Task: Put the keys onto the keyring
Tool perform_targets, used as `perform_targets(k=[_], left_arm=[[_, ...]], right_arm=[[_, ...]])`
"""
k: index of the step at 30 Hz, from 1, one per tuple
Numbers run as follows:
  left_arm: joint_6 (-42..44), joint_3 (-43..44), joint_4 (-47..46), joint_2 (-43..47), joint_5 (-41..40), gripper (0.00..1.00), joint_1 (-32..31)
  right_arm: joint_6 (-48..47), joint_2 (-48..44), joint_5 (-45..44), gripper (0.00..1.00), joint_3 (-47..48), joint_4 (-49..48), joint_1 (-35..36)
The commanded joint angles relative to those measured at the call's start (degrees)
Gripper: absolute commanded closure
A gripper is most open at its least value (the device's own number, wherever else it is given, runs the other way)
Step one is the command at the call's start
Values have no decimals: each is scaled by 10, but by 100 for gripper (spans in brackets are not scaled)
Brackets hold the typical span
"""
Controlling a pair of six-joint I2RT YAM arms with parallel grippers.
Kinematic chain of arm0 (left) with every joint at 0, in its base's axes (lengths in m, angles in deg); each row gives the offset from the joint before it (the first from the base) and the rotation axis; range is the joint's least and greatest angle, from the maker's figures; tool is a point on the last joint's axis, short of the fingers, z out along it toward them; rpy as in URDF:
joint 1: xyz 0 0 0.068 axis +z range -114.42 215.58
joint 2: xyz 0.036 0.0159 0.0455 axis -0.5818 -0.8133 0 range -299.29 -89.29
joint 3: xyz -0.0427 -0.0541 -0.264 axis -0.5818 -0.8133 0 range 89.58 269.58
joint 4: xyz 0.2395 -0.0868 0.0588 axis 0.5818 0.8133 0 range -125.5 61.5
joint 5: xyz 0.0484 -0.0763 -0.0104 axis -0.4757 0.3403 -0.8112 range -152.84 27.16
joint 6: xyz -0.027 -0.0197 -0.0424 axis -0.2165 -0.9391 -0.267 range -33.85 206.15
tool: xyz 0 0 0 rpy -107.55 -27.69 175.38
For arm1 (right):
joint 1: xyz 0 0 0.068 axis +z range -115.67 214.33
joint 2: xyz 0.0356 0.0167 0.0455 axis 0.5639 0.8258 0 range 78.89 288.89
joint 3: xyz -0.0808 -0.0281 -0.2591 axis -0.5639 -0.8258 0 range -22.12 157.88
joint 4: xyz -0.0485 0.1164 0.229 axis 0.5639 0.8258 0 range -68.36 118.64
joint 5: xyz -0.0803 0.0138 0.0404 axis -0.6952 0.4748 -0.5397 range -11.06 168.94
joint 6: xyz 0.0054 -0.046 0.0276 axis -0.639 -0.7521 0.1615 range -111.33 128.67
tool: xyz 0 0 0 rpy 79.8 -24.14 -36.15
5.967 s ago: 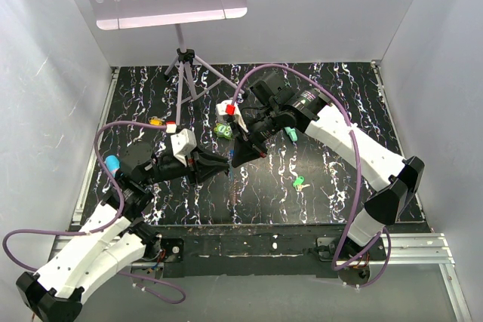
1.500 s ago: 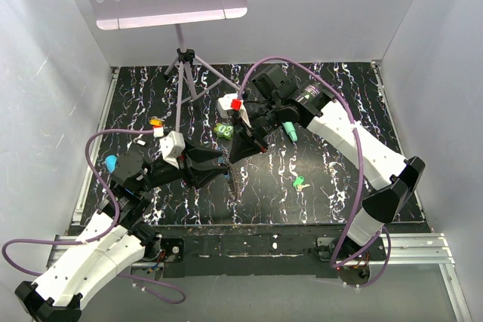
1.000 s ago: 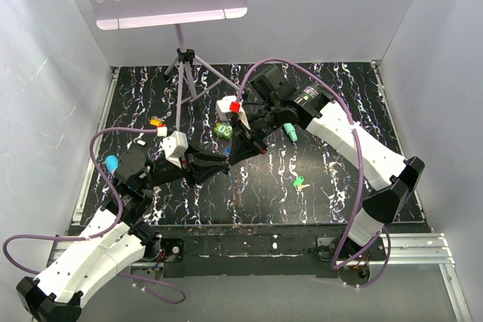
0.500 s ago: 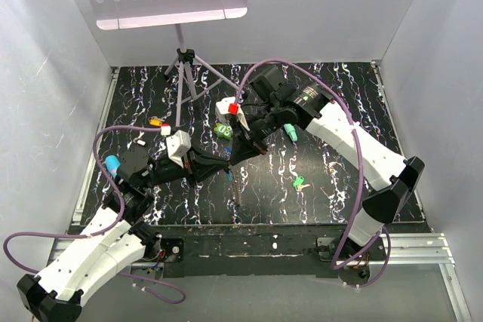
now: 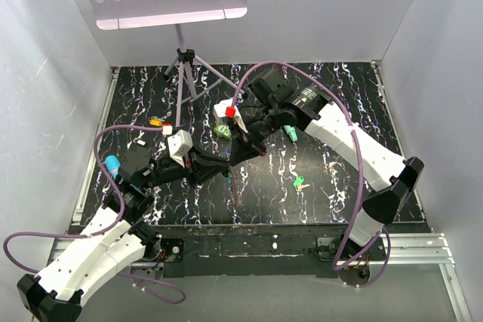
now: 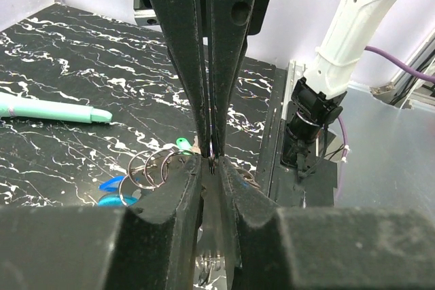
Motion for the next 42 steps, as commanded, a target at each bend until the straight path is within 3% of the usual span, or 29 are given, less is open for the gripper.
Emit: perform_targets(k=[1,7,16,22,31,38,42], left_arm=[[3,18,11,4,-16,84,0],[3,19,13,6,-14,85,0],[1,18,3,3,-6,100,0],[16,11,1,10,11,100,0],[70,-29,-8,68,43,100,0],[127,-26,16,103,84,100,0],[92,-35,-23,105,108,100,0]], right_arm=[[-3,-16,13,99,9,-12,10],[-7,-16,3,99,9,-9,13],[-8,-14,1,99,9,-9,16],[-4,-16,6,99,9,-10,17],[-18,-45,53,55,15,15,7],[-89,-81,144,48,12,90,-72],[-127,-94,151,48,-32,100,-86]])
